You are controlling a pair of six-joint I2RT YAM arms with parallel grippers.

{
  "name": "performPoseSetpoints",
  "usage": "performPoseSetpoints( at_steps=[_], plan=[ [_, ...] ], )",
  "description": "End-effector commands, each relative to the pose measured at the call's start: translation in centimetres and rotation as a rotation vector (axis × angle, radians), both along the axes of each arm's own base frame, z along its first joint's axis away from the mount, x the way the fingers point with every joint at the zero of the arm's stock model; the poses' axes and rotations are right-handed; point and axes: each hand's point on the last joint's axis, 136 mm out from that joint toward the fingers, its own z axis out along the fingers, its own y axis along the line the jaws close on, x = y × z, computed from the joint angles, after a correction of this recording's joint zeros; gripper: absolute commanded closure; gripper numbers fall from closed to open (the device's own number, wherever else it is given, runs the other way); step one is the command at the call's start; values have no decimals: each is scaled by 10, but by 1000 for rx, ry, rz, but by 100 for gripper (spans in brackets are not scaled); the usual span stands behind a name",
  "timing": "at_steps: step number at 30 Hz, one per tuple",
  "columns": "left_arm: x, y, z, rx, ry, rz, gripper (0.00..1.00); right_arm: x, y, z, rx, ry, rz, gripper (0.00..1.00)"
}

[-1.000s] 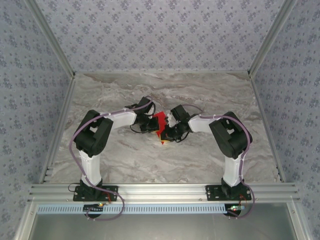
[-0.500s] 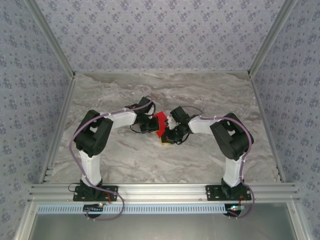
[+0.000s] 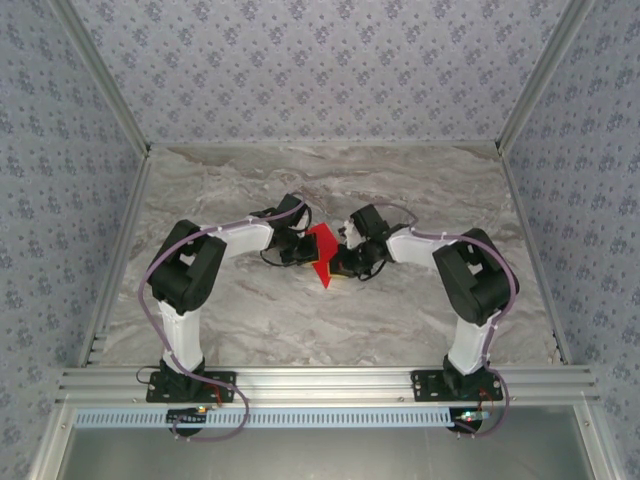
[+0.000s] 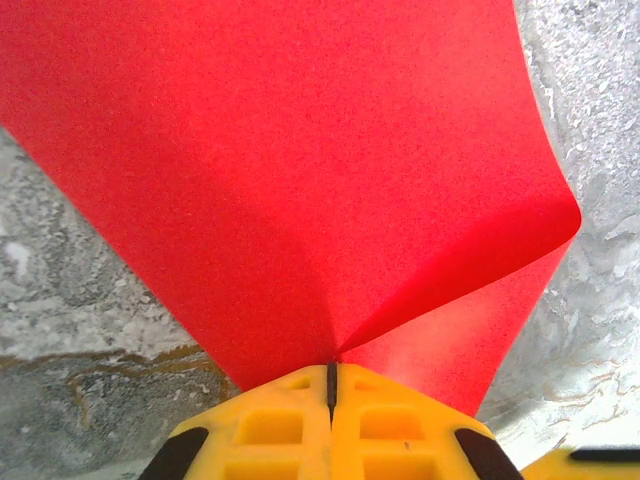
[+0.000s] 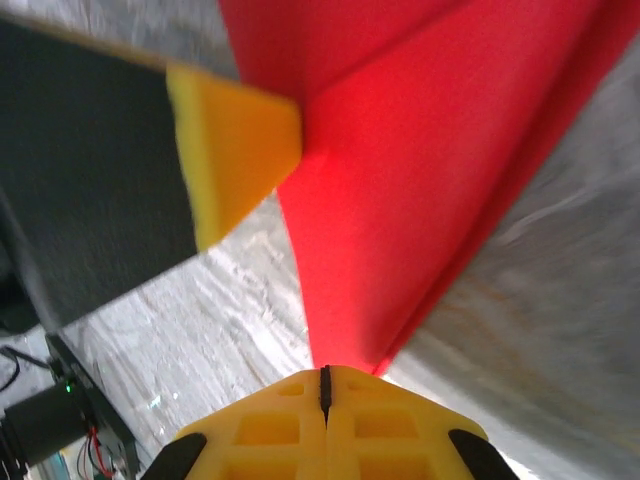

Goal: Fold a paper plane with a square sheet of paper (pick it up from the middle)
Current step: Third fold the triangle at the center of the table.

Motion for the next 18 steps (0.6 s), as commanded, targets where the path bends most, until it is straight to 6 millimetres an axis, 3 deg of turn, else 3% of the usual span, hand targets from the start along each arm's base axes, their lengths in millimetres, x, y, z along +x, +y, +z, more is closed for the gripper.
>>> performPoseSetpoints(
  at_steps=[1,8,14,18],
  plan=[
    [-12,21,-19,112,49,5,100,20,-8,0,-34,-21,-44,100],
    [-12,19,-17,103,46,-1,100,37,3,-8,-40,-20,-30,100],
    [-10,13,-13,78,36,-24,100,45,1,-19,-65,-9,-43,100],
    [0,2,7,29,-22,-53,98,40,-7,-30,-105,16,-54,100]
  ],
)
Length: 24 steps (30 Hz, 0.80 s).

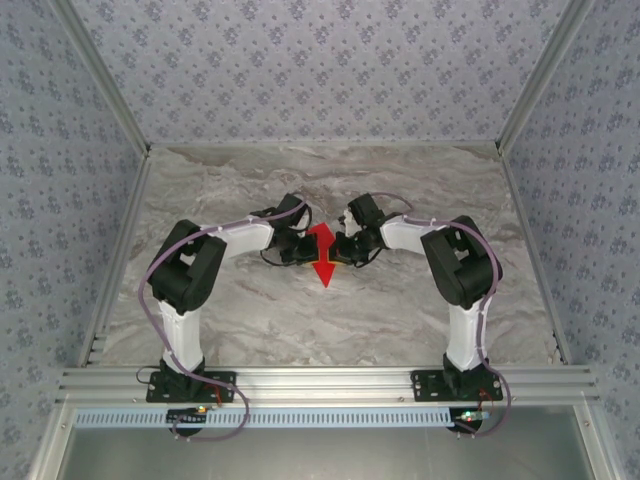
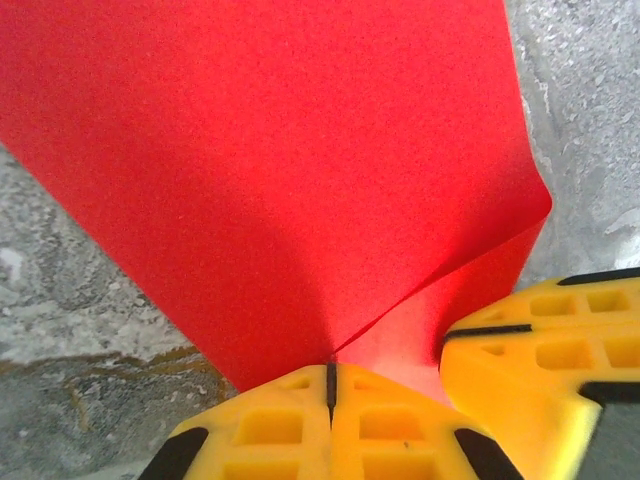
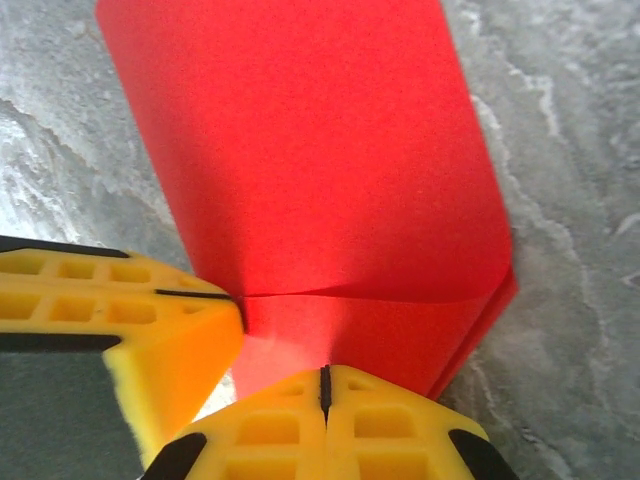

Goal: Fold a paper plane with a square sheet of paper (pick it up from the middle)
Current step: Third fold the triangle at the center of the table.

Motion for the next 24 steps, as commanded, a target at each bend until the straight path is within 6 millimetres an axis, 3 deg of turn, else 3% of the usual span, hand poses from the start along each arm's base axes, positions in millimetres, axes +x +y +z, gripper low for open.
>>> performPoseSetpoints(
  at_steps=[1,5,10,19,24],
  plan=[
    [4,-2,14,7,-32,-35,97,-5,-11,-15,-64,33,-9,100],
    [16,-16,48,-76,-109,-45,94,-11,-14,-20,-73,52,-12,100],
    [14,-22,65,-141,-137,-25,92,-16,-13,-19,-70,59,-14,100],
    [-17,-21,34,-114,-44,3,96,-25,-5,-9,-8,69,-8,100],
    [-22,-20,21,-91,-20,20,99,-22,-3,-2,20,50,-5,100]
  ],
)
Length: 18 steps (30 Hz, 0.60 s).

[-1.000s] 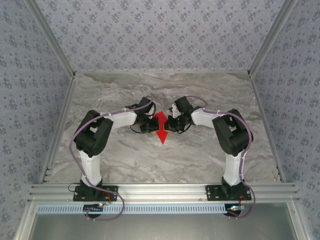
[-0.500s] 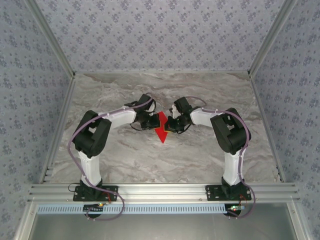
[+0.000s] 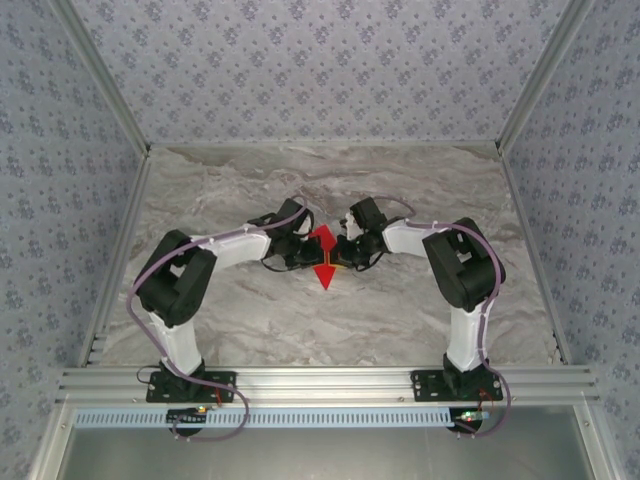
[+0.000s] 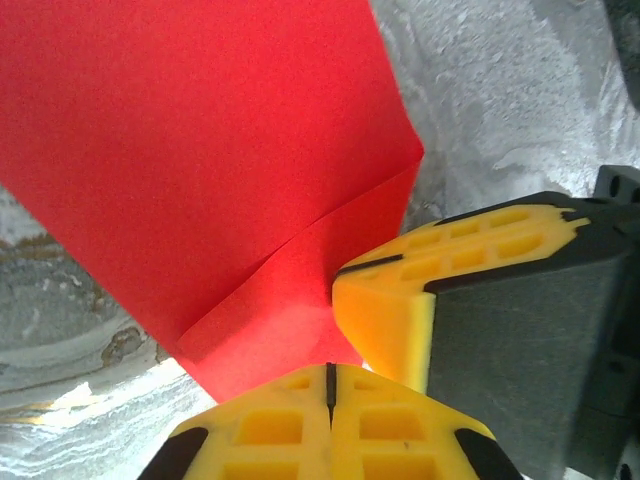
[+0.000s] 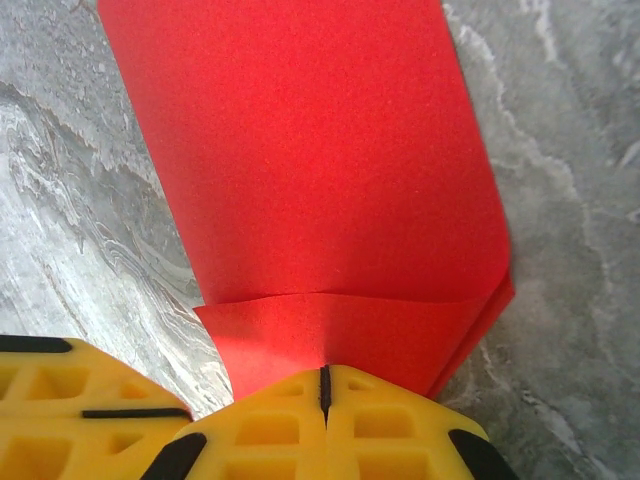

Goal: Fold a paper plane with a square sheet of paper (pick it up from the middle)
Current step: Third fold the triangle at the center of the table.

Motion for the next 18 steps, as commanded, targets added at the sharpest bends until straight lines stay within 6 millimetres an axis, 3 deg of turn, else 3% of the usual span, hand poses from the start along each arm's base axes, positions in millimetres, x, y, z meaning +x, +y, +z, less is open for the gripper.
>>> performPoseSetpoints(
  at_steps=[1,12,18],
  plan=[
    [1,-3,-6,3,14,21,99,-10,-3,-2,-3,40,-4,100],
    [-8,4,-34,64,81,32,100,-5,-6,10,21,-23,24,100],
    [-14,11,-42,110,94,29,100,-19,-7,3,-22,-27,84,100]
  ],
)
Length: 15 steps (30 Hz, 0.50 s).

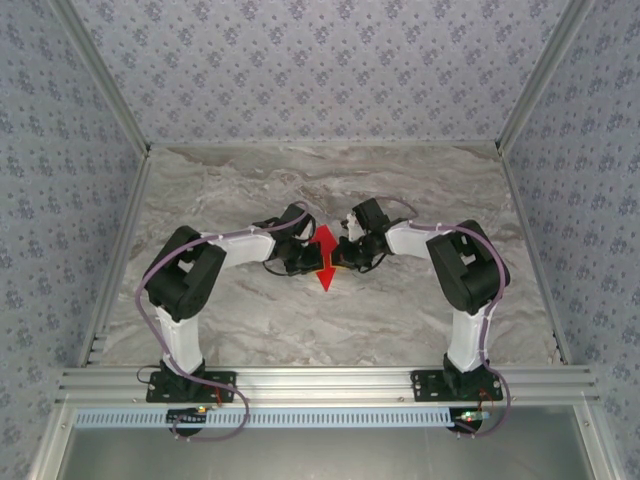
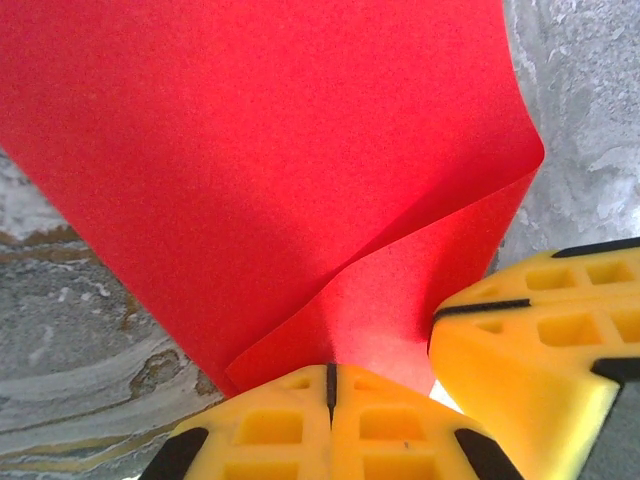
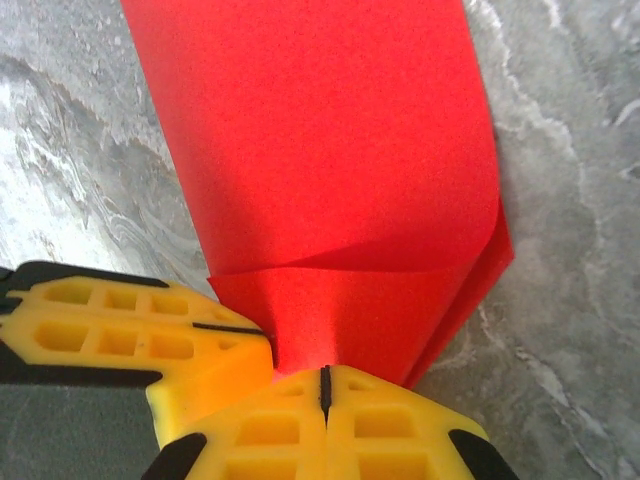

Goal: Fold a paper plane with a square sheet of paper (pick it up from the middle)
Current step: Third fold the triangle at the center of the table.

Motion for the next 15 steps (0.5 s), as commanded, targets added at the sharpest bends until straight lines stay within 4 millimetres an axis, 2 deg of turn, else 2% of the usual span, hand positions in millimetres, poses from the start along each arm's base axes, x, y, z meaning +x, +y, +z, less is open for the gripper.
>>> performPoseSetpoints(
  at_steps=[1,6,9,15],
  plan=[
    [-10,11,-17,77,38,6,100,-15,-3,-5,-32,11,55,100],
    [-14,14,-21,93,44,5,100,-17,-6,-20,-66,39,60,100],
    [-12,12,-15,81,29,-2,100,-16,-4,-20,-66,39,62,100],
    [-3,-8,35,-65,-63,-19,99,-22,1,-14,-57,47,52,100]
  ],
)
